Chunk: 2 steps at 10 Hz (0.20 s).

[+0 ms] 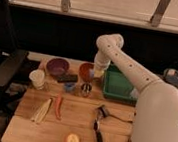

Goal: Wipe red bowl with sponge

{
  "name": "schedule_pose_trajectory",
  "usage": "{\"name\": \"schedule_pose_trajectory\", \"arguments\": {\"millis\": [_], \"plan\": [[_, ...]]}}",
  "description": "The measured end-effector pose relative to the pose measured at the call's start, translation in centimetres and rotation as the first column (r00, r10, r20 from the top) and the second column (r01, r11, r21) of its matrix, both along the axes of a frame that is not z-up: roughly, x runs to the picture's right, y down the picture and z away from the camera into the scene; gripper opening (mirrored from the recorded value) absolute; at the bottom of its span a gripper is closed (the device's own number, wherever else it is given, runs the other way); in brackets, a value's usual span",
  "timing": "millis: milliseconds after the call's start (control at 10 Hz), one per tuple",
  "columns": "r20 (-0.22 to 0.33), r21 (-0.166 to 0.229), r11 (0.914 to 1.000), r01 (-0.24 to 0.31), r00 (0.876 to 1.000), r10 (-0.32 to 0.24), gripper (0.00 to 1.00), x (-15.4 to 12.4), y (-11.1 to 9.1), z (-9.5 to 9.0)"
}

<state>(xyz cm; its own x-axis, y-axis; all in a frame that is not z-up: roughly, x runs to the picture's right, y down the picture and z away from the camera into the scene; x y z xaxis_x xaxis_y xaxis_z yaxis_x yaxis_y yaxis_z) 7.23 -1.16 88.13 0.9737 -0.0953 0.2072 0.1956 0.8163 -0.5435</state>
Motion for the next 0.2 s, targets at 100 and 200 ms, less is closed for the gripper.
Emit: {"name": "schedule_pose_trajectory", "arguments": {"millis": [100, 200], "plan": [[0.003, 0.0, 1.0, 0.001, 1.0, -0.001, 0.0, 0.12, -0.53, 0.45], [0.021, 0.001, 1.0, -0.001, 1.0, 0.001, 0.0, -0.37, -0.89, 0.89]]}}
